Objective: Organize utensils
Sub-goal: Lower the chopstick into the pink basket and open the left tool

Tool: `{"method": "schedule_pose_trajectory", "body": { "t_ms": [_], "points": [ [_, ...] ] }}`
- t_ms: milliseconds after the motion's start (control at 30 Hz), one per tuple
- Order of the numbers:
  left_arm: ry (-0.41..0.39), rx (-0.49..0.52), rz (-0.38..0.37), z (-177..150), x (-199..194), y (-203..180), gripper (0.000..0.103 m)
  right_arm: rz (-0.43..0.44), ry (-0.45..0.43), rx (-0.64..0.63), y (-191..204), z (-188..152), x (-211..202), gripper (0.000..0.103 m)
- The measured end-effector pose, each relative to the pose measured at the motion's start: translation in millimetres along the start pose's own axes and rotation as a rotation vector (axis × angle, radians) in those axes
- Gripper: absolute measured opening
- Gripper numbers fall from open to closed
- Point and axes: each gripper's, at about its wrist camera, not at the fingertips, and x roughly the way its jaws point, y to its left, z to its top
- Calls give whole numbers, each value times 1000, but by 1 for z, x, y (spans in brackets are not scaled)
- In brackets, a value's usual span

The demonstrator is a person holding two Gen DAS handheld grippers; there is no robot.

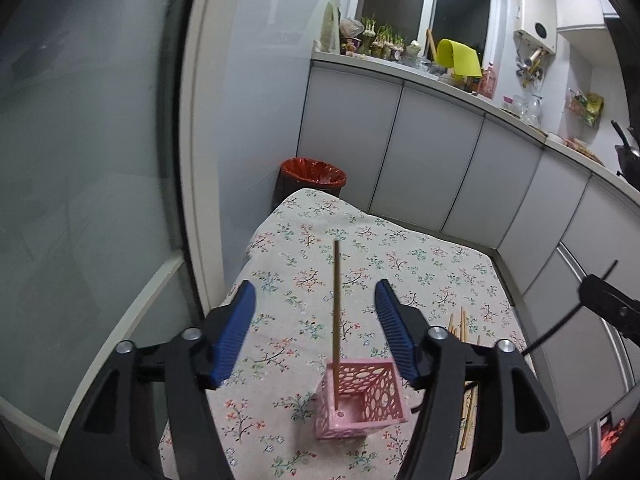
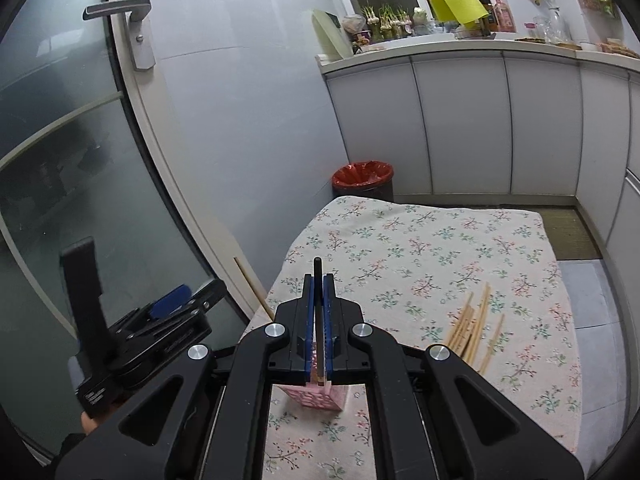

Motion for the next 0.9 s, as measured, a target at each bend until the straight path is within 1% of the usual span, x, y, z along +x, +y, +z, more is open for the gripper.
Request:
{"method": "schedule_pose_trajectory", "body": {
  "t_ms": [67, 133, 200, 300, 400, 600, 700, 733, 767, 800, 833, 867, 900],
  "points": [
    [19, -13, 15, -4, -2, 8, 71, 4, 17, 4, 2, -3, 12, 3],
    [39, -19, 32, -8, -1, 15, 79, 2, 35, 0, 5, -6, 27, 3],
    [60, -20, 44, -11, 1, 19, 81, -10, 57, -5, 6, -9, 40, 3],
    [81, -7, 59, -18, 3, 23, 87, -25, 102, 2, 3, -15, 58, 3],
    [89, 25, 83, -23, 5, 22, 89, -39, 155, 17, 1, -22, 78, 3],
    [112, 55, 83, -27, 8, 19, 90, -61, 194, 22, 0, -27, 93, 4],
    [120, 62, 79, -28, 9, 17, 90, -69, 184, 18, -1, -27, 91, 12],
    [120, 63, 79, -28, 8, 16, 90, -71, 176, 16, -2, -26, 88, 19],
    [121, 66, 76, -28, 8, 15, 90, -72, 168, 15, -2, -25, 85, 22],
    [123, 67, 74, -28, 8, 15, 90, -73, 162, 15, -3, -24, 82, 23],
    [125, 67, 70, -28, 7, 14, 90, -72, 154, 15, -4, -22, 77, 26],
    [127, 67, 64, -28, 6, 13, 90, -73, 144, 15, -5, -20, 71, 32],
    [128, 69, 57, -28, 4, 11, 90, -77, 136, 15, -6, -19, 66, 35]
  ]
}}
